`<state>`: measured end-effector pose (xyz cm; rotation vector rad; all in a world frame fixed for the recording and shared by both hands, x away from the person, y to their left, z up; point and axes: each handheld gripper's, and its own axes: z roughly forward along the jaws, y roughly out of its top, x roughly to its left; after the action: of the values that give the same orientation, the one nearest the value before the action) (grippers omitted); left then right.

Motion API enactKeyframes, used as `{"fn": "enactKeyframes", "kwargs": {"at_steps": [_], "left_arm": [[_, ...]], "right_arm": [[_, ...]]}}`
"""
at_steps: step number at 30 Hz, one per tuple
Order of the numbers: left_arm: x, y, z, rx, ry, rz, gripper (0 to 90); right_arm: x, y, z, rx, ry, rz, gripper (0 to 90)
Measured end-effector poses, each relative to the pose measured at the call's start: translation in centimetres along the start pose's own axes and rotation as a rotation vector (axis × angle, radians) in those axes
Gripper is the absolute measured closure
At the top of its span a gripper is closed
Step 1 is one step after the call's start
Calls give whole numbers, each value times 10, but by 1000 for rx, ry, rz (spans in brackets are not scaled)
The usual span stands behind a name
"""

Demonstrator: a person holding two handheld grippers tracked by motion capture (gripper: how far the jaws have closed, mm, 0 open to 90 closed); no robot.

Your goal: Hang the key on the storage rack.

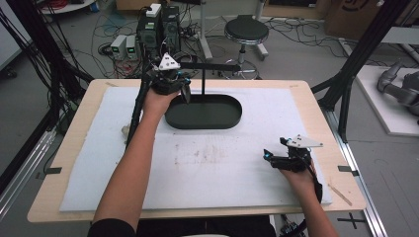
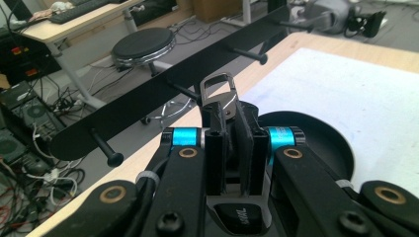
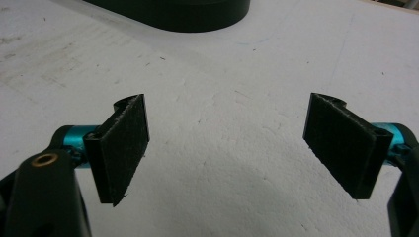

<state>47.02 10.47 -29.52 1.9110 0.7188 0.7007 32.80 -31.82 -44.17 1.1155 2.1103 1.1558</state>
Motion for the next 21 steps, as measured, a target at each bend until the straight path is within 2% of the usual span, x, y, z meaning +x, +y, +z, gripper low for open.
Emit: {"fn": "enactKeyframes", "kwargs": {"at_steps": [1, 2, 6, 10, 21], "left_arm": [[0, 0, 0, 0, 0, 0, 831], [1, 0, 2, 3, 20, 3, 830], [3, -3, 9, 29, 31, 1, 831], [5, -6, 14, 37, 25, -7, 830], [2, -11, 27, 65, 14, 4, 829]], "right_arm": [[0, 0, 0, 0, 0, 0, 180], [0, 0, 0, 2, 0, 0, 180], [0, -1, 1, 4, 2, -3, 180], [-1, -1, 1, 9, 1, -3, 180], [0, -2, 2, 11, 3, 0, 180]]}}
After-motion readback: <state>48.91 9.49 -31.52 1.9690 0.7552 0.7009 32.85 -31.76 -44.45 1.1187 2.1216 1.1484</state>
